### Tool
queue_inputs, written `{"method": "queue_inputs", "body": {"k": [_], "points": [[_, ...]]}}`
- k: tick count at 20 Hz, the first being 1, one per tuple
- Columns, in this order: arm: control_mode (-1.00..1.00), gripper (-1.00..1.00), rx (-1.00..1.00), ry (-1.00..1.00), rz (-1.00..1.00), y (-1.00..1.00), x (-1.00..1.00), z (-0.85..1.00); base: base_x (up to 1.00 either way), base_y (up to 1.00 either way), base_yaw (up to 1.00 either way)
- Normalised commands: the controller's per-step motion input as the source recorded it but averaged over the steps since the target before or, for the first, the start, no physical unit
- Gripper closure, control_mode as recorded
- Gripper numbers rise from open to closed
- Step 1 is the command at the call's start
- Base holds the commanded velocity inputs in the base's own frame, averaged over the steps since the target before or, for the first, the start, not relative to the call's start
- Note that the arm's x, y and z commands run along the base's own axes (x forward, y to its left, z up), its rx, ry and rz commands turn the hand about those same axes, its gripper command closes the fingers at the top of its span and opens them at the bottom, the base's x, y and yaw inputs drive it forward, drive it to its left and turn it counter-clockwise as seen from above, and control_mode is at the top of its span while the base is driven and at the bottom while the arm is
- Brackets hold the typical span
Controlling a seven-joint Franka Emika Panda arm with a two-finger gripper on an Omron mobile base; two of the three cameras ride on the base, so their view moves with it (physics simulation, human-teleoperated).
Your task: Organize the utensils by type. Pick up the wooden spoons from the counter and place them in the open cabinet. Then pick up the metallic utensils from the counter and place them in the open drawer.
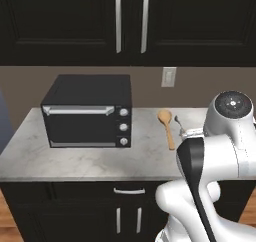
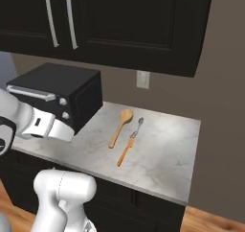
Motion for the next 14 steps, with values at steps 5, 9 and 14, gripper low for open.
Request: {"method": "queue_inputs", "body": {"k": [5, 9, 14], "points": [[1.0, -1.0, 0.0, 0.0, 0.0, 0.0, 0.0, 0.0, 0.37, 0.0, -0.09], [1.0, -1.0, 0.0, 0.0, 0.0, 0.0, 0.0, 0.0, 0.34, 0.0, -0.04], [1.0, -1.0, 0.0, 0.0, 0.0, 0.0, 0.0, 0.0, 0.01, 0.0, 0.0]]}}
